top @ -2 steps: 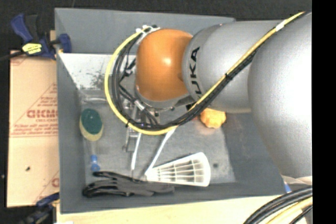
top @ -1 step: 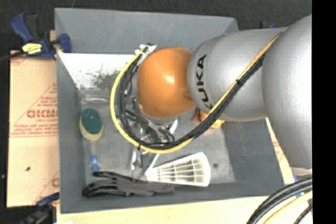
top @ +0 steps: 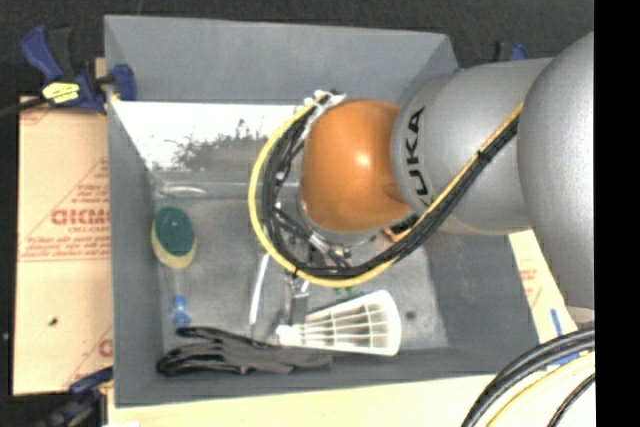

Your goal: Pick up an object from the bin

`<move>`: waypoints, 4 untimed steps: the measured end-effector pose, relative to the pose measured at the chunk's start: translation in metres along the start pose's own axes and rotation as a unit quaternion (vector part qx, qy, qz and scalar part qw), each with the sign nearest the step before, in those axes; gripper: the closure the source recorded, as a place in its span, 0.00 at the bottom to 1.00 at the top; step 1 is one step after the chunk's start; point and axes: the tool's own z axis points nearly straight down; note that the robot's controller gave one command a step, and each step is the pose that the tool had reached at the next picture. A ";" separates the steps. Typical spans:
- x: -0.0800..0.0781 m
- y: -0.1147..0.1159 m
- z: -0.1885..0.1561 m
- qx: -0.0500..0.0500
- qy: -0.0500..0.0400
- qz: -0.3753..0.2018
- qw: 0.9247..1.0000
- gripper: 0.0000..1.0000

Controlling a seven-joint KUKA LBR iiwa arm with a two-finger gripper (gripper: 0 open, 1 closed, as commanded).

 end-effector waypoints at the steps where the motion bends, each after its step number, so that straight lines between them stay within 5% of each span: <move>1: -0.024 0.066 -0.095 -0.002 -0.003 -0.092 0.996 0.00; 2: 0.010 -0.027 0.012 0.000 0.000 -0.001 1.000 0.00; 3: 0.018 0.080 -0.042 -0.004 -0.009 -0.026 1.000 0.00; 4: 0.009 -0.033 0.028 0.003 0.006 0.018 1.000 1.00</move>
Offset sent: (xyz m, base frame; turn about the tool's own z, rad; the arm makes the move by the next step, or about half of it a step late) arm -0.0114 -0.0384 -0.0242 0.0113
